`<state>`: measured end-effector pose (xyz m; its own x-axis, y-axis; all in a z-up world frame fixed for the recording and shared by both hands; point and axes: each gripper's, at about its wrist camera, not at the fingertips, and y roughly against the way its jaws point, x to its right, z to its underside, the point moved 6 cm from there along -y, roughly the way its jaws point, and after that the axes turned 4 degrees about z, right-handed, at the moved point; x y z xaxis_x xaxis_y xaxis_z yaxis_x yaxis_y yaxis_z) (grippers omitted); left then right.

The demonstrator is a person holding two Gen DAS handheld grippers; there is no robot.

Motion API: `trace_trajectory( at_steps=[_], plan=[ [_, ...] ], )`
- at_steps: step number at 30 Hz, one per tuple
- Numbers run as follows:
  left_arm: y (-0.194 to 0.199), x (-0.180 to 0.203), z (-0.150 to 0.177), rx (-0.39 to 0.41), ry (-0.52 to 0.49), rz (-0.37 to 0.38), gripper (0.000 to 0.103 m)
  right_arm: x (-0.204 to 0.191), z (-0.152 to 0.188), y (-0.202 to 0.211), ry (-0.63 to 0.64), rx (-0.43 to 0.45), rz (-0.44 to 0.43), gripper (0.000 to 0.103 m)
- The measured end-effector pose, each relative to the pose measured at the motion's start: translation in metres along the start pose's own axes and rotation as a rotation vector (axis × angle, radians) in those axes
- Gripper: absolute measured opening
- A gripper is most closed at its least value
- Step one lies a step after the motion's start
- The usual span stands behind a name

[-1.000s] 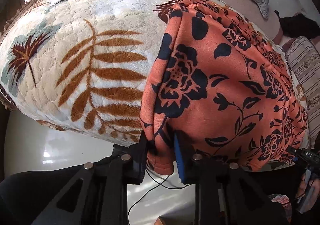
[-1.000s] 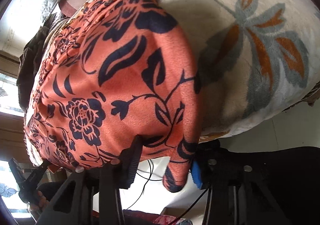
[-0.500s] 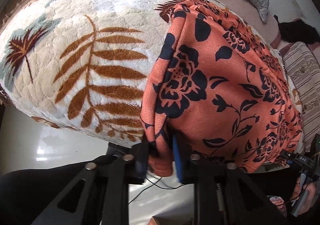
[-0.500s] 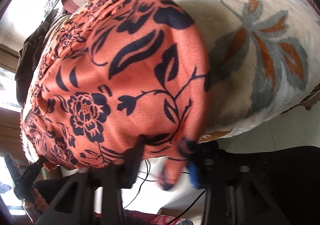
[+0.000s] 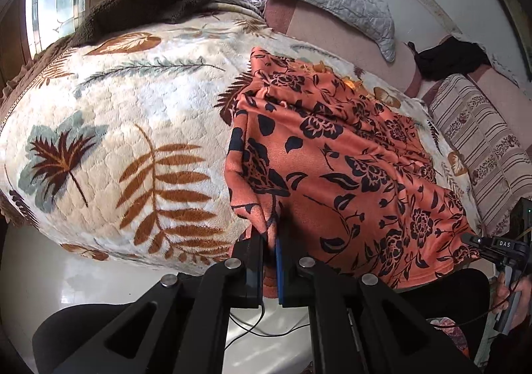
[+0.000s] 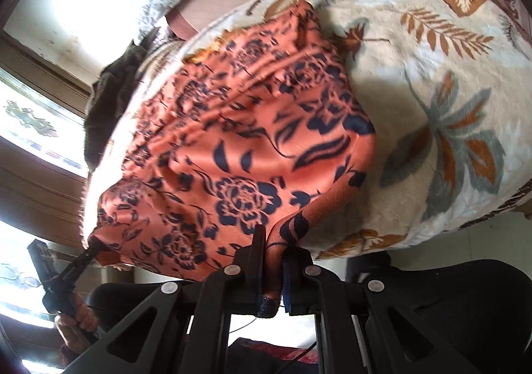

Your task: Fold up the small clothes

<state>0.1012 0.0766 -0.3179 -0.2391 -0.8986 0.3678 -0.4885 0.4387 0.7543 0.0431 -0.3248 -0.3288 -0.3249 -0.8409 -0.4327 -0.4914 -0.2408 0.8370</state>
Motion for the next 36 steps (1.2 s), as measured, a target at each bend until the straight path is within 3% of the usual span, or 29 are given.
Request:
trace_trajectory(
  at_steps=[3,8,10,12,15,17,18,25,30,36],
  plan=[
    [-0.006,0.001,0.0,-0.01,-0.01,-0.01,0.006,-0.003,-0.003,0.01,-0.008,0.01,-0.02,0.008],
    [-0.037,-0.007,0.013,-0.109,-0.006,-0.083,0.008,0.017,0.006,-0.008,-0.045,-0.046,-0.007,0.008],
    [-0.046,-0.01,0.017,-0.141,0.002,-0.094,0.019,0.025,0.007,-0.021,-0.061,-0.066,-0.006,0.009],
    [-0.055,-0.012,0.021,-0.158,0.013,-0.098,0.023,0.029,0.01,-0.03,-0.081,-0.077,-0.002,0.012],
    [-0.06,-0.013,0.024,-0.158,0.031,-0.08,0.023,0.036,0.013,-0.046,-0.087,-0.108,0.039,0.013],
    [-0.061,-0.013,0.025,-0.156,0.027,-0.072,0.006,0.036,0.014,-0.056,-0.075,-0.125,0.068,0.015],
    [-0.061,-0.013,0.025,-0.155,0.023,-0.068,0.005,0.037,0.014,-0.062,-0.076,-0.133,0.073,0.015],
    [-0.032,-0.001,0.015,-0.089,-0.009,-0.038,0.005,0.028,0.013,-0.05,-0.046,-0.056,-0.013,0.01],
    [0.008,0.021,-0.002,-0.004,-0.096,-0.047,0.005,0.014,-0.004,-0.005,-0.045,0.044,-0.128,0.009],
    [0.059,0.045,-0.036,0.123,-0.136,-0.006,0.005,-0.004,-0.026,0.051,-0.028,0.173,-0.231,0.009]
  ],
)
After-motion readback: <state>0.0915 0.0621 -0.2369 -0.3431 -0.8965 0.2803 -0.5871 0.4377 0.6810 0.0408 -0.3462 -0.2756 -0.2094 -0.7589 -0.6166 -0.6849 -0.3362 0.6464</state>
